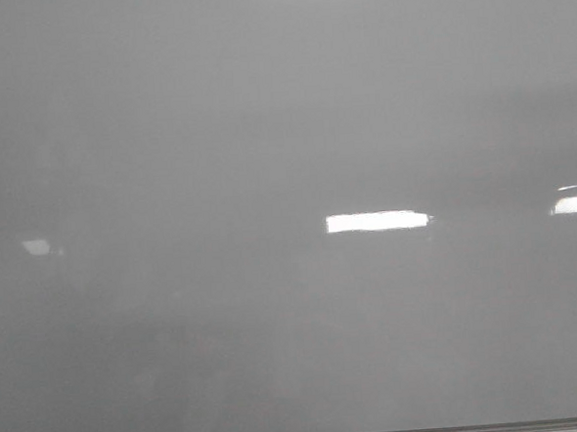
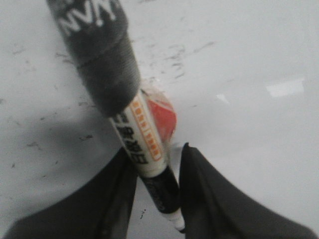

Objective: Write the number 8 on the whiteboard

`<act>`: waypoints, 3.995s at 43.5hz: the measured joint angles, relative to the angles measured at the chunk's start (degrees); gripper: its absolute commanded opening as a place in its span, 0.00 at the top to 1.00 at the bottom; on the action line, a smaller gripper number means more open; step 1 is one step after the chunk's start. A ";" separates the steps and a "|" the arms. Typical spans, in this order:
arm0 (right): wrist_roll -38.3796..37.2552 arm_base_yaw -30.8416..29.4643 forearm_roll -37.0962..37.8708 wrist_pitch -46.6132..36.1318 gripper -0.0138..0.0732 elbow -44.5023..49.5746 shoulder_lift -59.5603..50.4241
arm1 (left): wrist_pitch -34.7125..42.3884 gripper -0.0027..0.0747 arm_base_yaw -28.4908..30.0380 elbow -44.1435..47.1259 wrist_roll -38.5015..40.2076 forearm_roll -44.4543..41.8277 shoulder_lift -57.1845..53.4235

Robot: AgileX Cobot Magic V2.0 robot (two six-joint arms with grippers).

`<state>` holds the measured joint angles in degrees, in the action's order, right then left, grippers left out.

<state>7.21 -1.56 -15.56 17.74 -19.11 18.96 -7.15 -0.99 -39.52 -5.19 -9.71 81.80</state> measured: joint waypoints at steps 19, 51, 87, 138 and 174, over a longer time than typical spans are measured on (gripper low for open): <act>0.00 0.00 0.00 0.49 0.22 0.00 0.11 | -14.58 0.99 -0.68 -4.83 0.00 4.10 -3.54; 19.63 17.86 -8.28 32.99 0.22 -27.86 28.68 | -56.68 0.99 -31.37 -23.57 -28.21 20.01 -4.35; 40.31 41.01 -17.16 37.78 0.22 -49.64 61.80 | -56.74 0.99 -44.08 -23.81 -31.98 20.39 -4.35; 43.81 41.19 -20.67 38.07 0.92 -51.30 67.07 | -52.79 0.46 -44.21 -23.71 -29.99 20.01 -4.49; 52.53 22.71 -42.24 26.50 0.92 -34.37 57.02 | -28.04 0.99 -27.30 9.28 -27.08 35.75 -44.53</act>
<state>59.73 21.15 -57.80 44.24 -53.48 75.98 -35.19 -28.29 -30.25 -32.27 26.05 37.27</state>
